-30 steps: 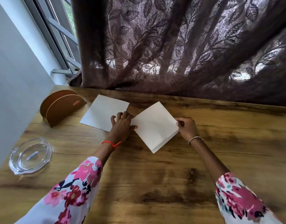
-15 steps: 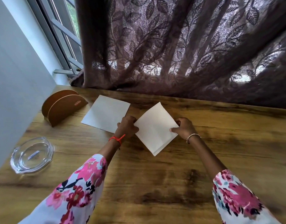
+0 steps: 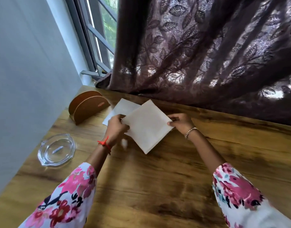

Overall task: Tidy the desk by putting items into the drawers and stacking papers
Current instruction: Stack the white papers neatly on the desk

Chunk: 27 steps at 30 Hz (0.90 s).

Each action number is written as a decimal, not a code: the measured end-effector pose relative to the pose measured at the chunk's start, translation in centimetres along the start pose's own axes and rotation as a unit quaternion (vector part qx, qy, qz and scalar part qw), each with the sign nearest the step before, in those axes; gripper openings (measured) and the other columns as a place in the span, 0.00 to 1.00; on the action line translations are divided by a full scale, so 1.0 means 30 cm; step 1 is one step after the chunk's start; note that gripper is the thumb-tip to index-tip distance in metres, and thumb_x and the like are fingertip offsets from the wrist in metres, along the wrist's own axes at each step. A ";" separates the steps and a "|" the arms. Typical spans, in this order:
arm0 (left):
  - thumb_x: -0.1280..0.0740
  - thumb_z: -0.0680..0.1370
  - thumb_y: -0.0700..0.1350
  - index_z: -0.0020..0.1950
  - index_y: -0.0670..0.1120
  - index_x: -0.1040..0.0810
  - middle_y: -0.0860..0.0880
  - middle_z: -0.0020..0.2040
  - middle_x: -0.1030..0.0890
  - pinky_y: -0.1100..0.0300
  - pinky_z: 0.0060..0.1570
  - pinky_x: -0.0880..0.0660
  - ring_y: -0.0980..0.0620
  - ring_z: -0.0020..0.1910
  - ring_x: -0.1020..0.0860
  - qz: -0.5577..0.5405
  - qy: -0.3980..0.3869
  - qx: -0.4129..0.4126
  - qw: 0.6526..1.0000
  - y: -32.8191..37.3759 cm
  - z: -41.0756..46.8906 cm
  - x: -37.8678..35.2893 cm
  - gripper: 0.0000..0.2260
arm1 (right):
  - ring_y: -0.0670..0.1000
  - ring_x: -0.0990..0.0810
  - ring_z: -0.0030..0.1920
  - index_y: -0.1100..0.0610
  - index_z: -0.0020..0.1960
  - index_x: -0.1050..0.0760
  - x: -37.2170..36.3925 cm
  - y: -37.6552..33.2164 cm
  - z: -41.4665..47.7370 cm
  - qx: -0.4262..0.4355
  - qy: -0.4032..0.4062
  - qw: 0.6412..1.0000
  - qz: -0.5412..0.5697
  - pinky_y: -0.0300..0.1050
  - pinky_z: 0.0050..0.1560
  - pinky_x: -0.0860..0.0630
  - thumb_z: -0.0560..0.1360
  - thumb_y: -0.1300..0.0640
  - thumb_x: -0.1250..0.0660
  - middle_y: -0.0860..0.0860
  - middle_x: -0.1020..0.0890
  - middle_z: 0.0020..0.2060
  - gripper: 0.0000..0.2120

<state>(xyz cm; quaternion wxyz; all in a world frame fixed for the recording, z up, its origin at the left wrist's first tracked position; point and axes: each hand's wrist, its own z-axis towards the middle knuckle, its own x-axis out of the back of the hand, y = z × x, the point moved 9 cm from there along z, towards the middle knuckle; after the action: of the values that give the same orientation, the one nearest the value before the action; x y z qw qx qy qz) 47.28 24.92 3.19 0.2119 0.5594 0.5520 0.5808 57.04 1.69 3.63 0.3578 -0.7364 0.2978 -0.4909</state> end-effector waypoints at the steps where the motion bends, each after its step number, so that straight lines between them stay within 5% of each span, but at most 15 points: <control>1: 0.36 0.68 0.29 0.56 0.37 0.24 0.40 0.45 0.20 0.55 0.31 0.21 0.44 0.37 0.19 0.000 0.011 0.004 1.000 -0.019 0.004 0.029 0.17 | 0.50 0.24 0.51 0.65 0.60 0.25 -0.031 -0.028 0.022 0.008 -0.003 1.000 -0.010 0.21 0.31 0.30 0.72 0.69 0.33 0.56 0.21 0.55 0.17; 4: 0.36 0.64 0.34 0.52 0.40 0.22 0.41 0.41 0.19 0.54 0.33 0.22 0.42 0.36 0.19 0.004 0.043 0.010 0.999 -0.060 0.014 0.106 0.17 | 0.50 0.24 0.54 0.65 0.61 0.25 -0.117 -0.110 0.093 0.042 -0.012 0.998 -0.035 0.21 0.32 0.33 0.72 0.70 0.34 0.56 0.22 0.58 0.17; 7: 0.36 0.59 0.38 0.49 0.43 0.21 0.46 0.40 0.19 0.59 0.36 0.27 0.47 0.38 0.22 0.021 0.062 -0.007 0.998 -0.070 0.029 0.154 0.19 | 0.55 0.24 0.59 0.66 0.60 0.25 -0.187 -0.175 0.158 0.073 -0.018 0.995 -0.062 0.28 0.42 0.32 0.72 0.70 0.35 0.59 0.22 0.59 0.17; 12: 0.30 0.70 0.41 0.59 0.37 0.25 0.39 0.57 0.24 0.56 0.53 0.30 0.42 0.56 0.26 0.117 0.134 0.019 0.984 -0.120 0.071 0.203 0.18 | 0.50 0.24 0.54 0.65 0.62 0.27 -0.252 -0.214 0.214 0.095 -0.018 0.988 -0.117 0.33 0.50 0.33 0.72 0.65 0.33 0.60 0.23 0.60 0.19; 19: 0.32 0.74 0.50 0.62 0.37 0.29 0.37 0.62 0.30 0.52 0.62 0.38 0.39 0.63 0.35 0.245 0.117 0.042 0.962 -0.133 0.102 0.166 0.23 | 0.57 0.29 0.65 0.63 0.67 0.33 -0.321 -0.155 0.251 0.067 -0.064 0.963 -0.253 0.47 0.66 0.32 0.67 0.54 0.26 0.60 0.29 0.66 0.33; 23: 0.31 0.74 0.47 0.60 0.37 0.27 0.37 0.61 0.27 0.53 0.60 0.37 0.39 0.63 0.33 0.227 0.097 0.043 0.968 -0.143 0.121 0.158 0.20 | 0.56 0.26 0.61 0.62 0.65 0.32 -0.341 -0.118 0.262 0.012 -0.079 0.977 -0.197 0.48 0.62 0.29 0.66 0.56 0.25 0.58 0.26 0.62 0.31; 27: 0.30 0.73 0.43 0.51 0.35 0.23 0.39 0.52 0.24 0.56 0.51 0.35 0.41 0.56 0.28 0.186 0.091 0.003 0.978 -0.119 0.113 0.164 0.13 | 0.51 0.24 0.47 0.63 0.53 0.25 -0.332 -0.092 0.265 -0.005 -0.091 0.983 -0.161 0.40 0.43 0.31 0.64 0.57 0.24 0.58 0.21 0.52 0.21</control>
<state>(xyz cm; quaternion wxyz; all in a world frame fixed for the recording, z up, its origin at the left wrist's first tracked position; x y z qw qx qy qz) 47.54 31.61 1.31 0.0469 0.5976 0.4569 0.6572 61.32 13.00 -1.27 0.2959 -0.8180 0.1445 -0.4717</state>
